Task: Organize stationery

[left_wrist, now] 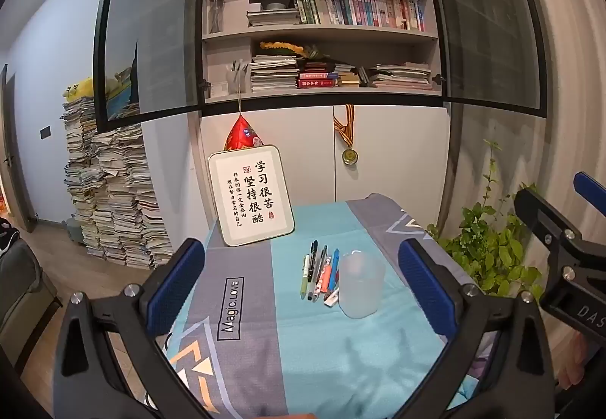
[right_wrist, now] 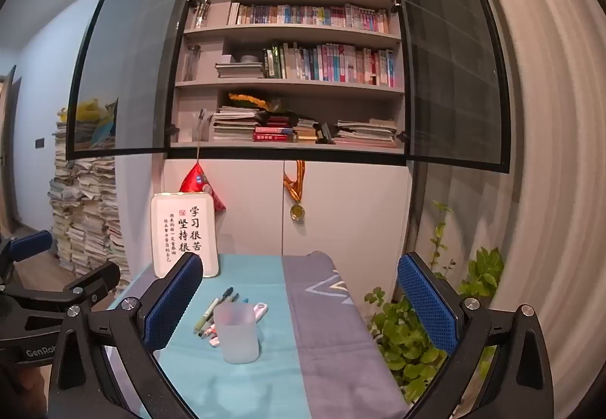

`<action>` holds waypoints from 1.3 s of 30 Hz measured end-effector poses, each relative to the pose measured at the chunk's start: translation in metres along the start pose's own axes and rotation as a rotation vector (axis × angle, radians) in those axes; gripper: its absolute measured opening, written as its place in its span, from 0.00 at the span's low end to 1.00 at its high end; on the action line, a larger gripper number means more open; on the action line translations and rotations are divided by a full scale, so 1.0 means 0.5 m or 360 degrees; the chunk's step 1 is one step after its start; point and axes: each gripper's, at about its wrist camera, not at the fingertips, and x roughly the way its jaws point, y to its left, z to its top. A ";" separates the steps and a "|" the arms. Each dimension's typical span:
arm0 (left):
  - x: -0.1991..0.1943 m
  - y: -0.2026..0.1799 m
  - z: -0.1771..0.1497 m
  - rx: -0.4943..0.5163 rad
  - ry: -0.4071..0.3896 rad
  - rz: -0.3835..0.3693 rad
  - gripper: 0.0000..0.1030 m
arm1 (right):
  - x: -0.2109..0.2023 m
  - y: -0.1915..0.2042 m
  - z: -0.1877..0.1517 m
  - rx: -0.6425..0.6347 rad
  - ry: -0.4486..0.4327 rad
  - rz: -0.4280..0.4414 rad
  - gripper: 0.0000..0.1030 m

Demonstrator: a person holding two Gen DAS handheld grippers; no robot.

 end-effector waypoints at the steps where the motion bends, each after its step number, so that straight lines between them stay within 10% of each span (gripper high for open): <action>1: 0.001 -0.001 0.000 0.0004 0.0004 0.0000 0.99 | -0.001 0.001 0.000 -0.0002 -0.0001 0.0002 1.00; 39: 0.015 0.004 -0.012 -0.0026 -0.0005 -0.0022 0.99 | 0.009 0.006 -0.007 0.0043 0.0049 0.0019 1.00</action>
